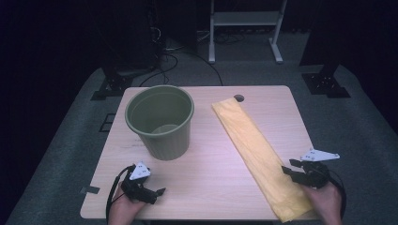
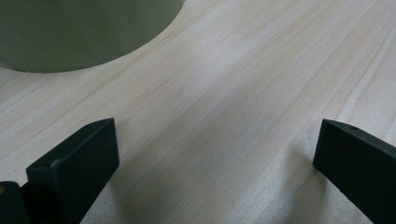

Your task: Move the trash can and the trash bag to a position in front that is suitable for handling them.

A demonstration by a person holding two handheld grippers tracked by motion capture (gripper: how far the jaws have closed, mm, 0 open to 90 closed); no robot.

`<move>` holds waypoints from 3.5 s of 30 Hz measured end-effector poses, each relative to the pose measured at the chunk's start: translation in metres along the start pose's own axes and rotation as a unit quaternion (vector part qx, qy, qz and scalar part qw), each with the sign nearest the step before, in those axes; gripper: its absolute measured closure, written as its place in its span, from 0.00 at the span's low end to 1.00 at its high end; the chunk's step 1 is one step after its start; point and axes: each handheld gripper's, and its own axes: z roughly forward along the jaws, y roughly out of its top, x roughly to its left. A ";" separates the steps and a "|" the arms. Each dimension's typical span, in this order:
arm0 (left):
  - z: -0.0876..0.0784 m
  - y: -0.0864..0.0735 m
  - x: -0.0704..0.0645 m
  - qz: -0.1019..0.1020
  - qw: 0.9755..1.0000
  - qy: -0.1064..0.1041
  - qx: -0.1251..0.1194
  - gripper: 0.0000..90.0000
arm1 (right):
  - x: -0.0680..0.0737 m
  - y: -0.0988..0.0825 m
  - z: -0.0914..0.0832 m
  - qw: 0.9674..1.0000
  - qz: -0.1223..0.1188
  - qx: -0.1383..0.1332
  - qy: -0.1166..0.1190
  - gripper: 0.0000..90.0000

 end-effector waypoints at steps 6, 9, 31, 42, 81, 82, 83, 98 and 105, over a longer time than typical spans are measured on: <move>0.000 0.000 0.000 0.000 1.000 0.000 0.000 0.00 | 0.010 0.018 0.014 1.000 -0.004 -0.003 -0.007 0.18; 0.000 0.000 0.000 0.000 1.000 0.000 0.000 0.00 | 0.016 0.025 0.021 1.000 -0.010 0.000 0.004 0.11; -0.003 -0.001 0.001 -0.010 1.000 -0.004 -0.010 0.01 | 0.034 0.028 0.082 0.999 -0.026 0.030 0.031 0.01; -0.014 0.006 0.001 -0.024 0.999 -0.005 -0.021 0.01 | 0.034 0.024 0.080 0.999 -0.027 0.020 0.033 0.01; -0.106 0.089 0.028 -0.051 0.996 0.030 -0.071 0.00 | 0.033 0.024 0.080 0.999 -0.029 0.019 0.035 0.02; -0.106 0.089 0.028 -0.051 0.996 0.030 -0.071 0.00 | 0.033 0.024 0.080 0.999 -0.029 0.019 0.035 0.02; -0.107 0.091 0.029 -0.052 0.996 0.031 -0.072 0.00 | 0.033 0.024 0.080 0.999 -0.028 0.019 0.035 0.02; -0.125 0.125 0.040 -0.053 0.994 0.049 -0.084 0.00 | 0.033 0.024 0.080 0.999 -0.028 0.019 0.034 0.02; -0.130 0.141 0.048 -0.054 0.993 0.054 -0.086 0.00 | 0.033 0.024 0.080 0.999 -0.028 0.019 0.034 0.02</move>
